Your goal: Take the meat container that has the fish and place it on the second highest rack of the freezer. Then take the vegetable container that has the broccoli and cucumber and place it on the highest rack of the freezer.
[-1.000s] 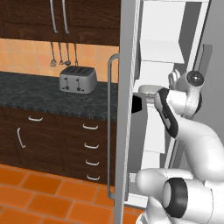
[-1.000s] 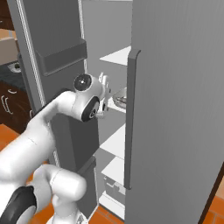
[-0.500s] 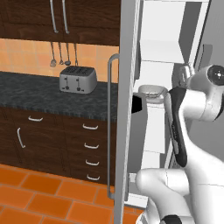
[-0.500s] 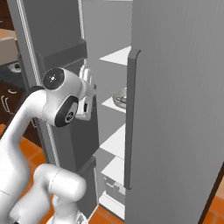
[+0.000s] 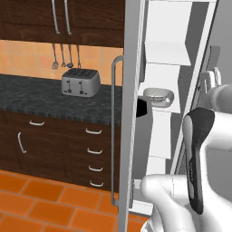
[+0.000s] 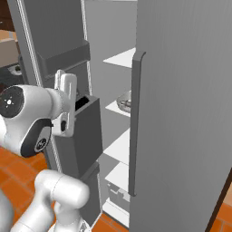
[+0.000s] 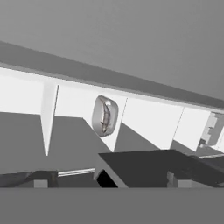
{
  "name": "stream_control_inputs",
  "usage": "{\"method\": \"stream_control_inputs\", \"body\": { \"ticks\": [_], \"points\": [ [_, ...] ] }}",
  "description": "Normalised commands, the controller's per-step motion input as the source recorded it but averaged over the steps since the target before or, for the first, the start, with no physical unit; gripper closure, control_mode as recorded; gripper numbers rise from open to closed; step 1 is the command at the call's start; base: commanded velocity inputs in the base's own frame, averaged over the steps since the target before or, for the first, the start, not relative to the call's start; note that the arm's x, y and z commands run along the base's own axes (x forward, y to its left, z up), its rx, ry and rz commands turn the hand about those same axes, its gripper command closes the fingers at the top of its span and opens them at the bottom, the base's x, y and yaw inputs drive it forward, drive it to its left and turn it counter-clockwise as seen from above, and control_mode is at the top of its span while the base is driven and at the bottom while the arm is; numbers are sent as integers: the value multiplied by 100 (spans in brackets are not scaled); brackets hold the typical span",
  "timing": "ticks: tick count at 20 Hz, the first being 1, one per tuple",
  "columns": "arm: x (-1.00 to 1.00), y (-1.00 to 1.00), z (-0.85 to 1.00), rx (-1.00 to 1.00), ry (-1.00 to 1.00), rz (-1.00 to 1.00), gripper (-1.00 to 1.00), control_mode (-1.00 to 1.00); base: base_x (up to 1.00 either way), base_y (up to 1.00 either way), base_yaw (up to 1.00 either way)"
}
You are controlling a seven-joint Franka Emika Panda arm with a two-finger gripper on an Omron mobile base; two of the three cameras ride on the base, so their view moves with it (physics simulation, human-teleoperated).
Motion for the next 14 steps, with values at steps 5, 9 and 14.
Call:
{"method": "stream_control_inputs", "body": {
  "ticks": [5, 9, 14],
  "points": [
    [-40, 3, 1, 1, -5, 0, -100, 100, -60, 7, 0],
    [0, 0, 0, 0, 0, 0, -100, 100, -95, 65, 7],
    [0, 0, 0, 0, 0, 0, -100, 100, -79, 99, 30]
  ]
}}
